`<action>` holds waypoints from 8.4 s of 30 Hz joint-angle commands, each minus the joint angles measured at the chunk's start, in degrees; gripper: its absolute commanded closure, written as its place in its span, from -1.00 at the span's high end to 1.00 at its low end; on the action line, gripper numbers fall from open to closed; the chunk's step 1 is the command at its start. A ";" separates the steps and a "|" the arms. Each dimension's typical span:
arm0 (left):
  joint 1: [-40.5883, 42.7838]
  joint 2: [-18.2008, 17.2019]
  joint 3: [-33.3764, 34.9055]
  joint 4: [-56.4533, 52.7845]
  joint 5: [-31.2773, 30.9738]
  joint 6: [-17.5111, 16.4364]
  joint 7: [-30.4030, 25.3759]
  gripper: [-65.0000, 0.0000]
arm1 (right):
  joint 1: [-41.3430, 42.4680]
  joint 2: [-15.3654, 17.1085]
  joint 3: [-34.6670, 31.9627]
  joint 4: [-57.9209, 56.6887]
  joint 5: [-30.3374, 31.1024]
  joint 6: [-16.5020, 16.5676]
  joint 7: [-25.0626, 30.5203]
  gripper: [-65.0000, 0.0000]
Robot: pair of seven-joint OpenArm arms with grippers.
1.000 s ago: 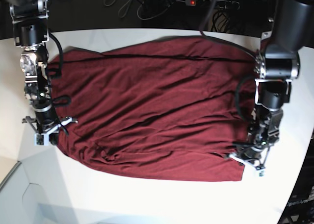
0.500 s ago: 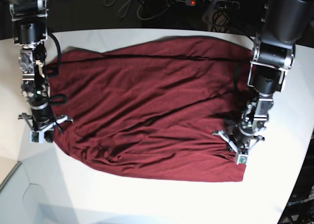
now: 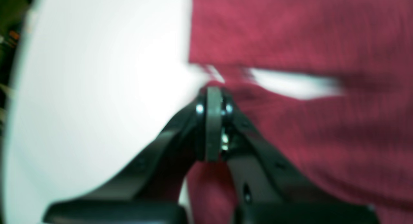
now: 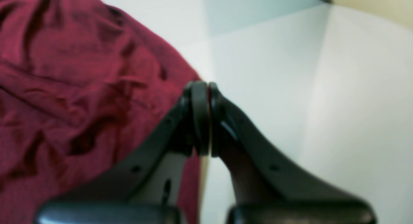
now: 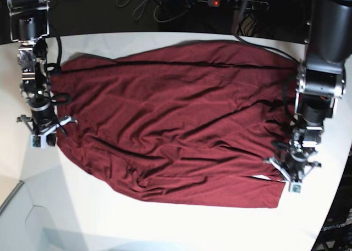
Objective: Layout the t-shirt on the table in an organized manner, then fold the t-shirt properly
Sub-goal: 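Drag the held shirt edge with both grippers away from the shirt body, then release the left gripper and regrasp the shirt edge beside the right gripper, then release the right gripper and move it along the shirt edge to regrasp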
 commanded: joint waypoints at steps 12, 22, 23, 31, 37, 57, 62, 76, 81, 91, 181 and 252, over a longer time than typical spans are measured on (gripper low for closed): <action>-5.24 3.01 -0.41 1.07 -0.75 -0.51 6.87 -0.99 | 0.62 -1.08 -1.79 7.86 -0.07 -0.07 -2.79 -0.98; 9.89 -0.07 -1.64 21.99 -0.83 -0.51 17.33 -0.99 | 3.52 -5.57 -7.59 9.01 -0.07 0.02 -16.16 -0.98; 11.64 -0.51 -2.96 25.68 -0.83 -0.51 19.00 -0.99 | 3.96 -5.57 -8.73 8.92 -0.07 0.02 -16.68 -0.98; 16.83 -0.69 -5.86 29.90 -0.22 -0.51 22.43 -0.99 | 7.92 -5.57 -13.04 -1.02 -0.07 0.02 -17.65 -0.98; 15.51 -0.16 -5.95 20.50 -0.13 -0.51 13.55 -0.99 | 12.93 -5.48 -12.78 -11.21 -0.07 0.02 -17.47 -0.98; -3.30 1.86 -6.48 5.20 -0.75 -0.51 -2.10 -0.99 | 10.55 -3.89 -9.70 -1.02 -0.07 0.02 -5.87 -0.97; 0.13 1.86 -6.57 11.88 -1.19 -0.51 0.19 -0.99 | 3.52 -3.98 -5.57 11.47 -0.07 -0.07 -5.96 -0.97; 34.85 -8.77 -6.65 62.17 -27.91 0.11 17.95 -0.99 | -23.99 -4.25 -0.73 31.34 -0.07 -0.07 -5.96 -0.97; 46.98 -9.56 -13.60 75.44 -29.93 0.11 20.58 -1.00 | -29.62 -7.15 -0.56 33.18 -0.07 -0.07 -5.61 -0.98; 62.55 -1.92 -24.15 92.76 -29.93 -0.42 31.92 -1.00 | -33.75 -8.73 -0.91 33.80 -0.07 -0.07 -5.78 -0.98; 80.57 3.97 -48.06 98.82 -23.25 -0.51 39.05 -0.99 | -35.25 -8.82 -0.56 33.53 -0.07 -0.07 -5.96 -0.97; 58.06 6.96 -40.06 64.19 -12.18 -0.51 31.22 -1.00 | -34.90 -7.94 -11.55 30.63 -0.07 -0.07 -5.96 -1.00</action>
